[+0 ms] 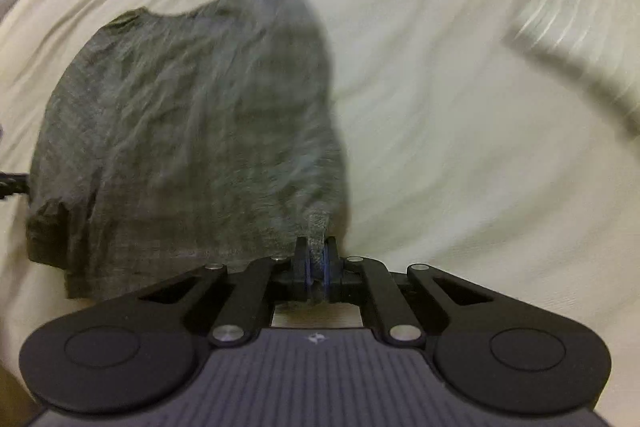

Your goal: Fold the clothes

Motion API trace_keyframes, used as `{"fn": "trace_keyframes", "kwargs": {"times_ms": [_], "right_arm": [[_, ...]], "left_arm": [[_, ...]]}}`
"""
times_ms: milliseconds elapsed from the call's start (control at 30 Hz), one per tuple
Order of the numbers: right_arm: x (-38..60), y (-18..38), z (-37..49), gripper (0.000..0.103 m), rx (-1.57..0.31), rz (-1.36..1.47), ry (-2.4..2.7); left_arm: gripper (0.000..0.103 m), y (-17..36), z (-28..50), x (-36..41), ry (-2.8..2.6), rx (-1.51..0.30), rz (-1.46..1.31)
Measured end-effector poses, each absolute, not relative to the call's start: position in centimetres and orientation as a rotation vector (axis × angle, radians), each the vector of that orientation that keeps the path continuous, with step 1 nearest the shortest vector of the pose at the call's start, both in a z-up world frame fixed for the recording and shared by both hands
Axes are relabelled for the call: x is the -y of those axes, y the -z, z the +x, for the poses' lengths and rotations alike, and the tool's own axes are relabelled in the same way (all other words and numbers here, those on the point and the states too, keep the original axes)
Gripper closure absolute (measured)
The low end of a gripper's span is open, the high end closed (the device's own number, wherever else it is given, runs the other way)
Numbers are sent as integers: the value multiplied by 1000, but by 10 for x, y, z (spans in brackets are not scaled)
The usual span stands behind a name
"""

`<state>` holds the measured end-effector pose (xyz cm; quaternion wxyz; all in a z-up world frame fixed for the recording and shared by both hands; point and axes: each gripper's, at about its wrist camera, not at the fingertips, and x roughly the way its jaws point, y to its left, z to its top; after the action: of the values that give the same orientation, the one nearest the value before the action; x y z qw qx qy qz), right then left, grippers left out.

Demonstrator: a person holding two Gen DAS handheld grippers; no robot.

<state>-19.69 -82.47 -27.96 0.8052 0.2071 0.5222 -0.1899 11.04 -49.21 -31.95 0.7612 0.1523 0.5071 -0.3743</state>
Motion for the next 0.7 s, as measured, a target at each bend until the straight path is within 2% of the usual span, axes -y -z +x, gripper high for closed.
{"fn": "trace_keyframes", "kwargs": {"times_ms": [67,133,267,367,433,567,633,700], "right_arm": [[835,271,-204,102,-1136,398,487],[844,268,-209,93,-1167,356,571],[820,252,-192,92,-1121,190,634],[764,236,-159,82,-1032,132,450],[712,231,-132,61,-992,64,292],[593,246,-82,54,-973,-176,-47],[540,261,-59,40,-979,-326,-144],[503,282,-40,34,-1000,-482,-164]], "left_arm": [[73,312,111,483,795,-1088,324],[73,305,112,473,774,-1075,319],[70,297,112,452,729,-1072,313],[69,298,112,441,735,-1062,301],[66,298,113,435,762,-1046,304],[64,302,120,413,819,-1034,285],[64,300,124,399,844,-1027,275],[64,296,128,384,863,-1018,262]]}}
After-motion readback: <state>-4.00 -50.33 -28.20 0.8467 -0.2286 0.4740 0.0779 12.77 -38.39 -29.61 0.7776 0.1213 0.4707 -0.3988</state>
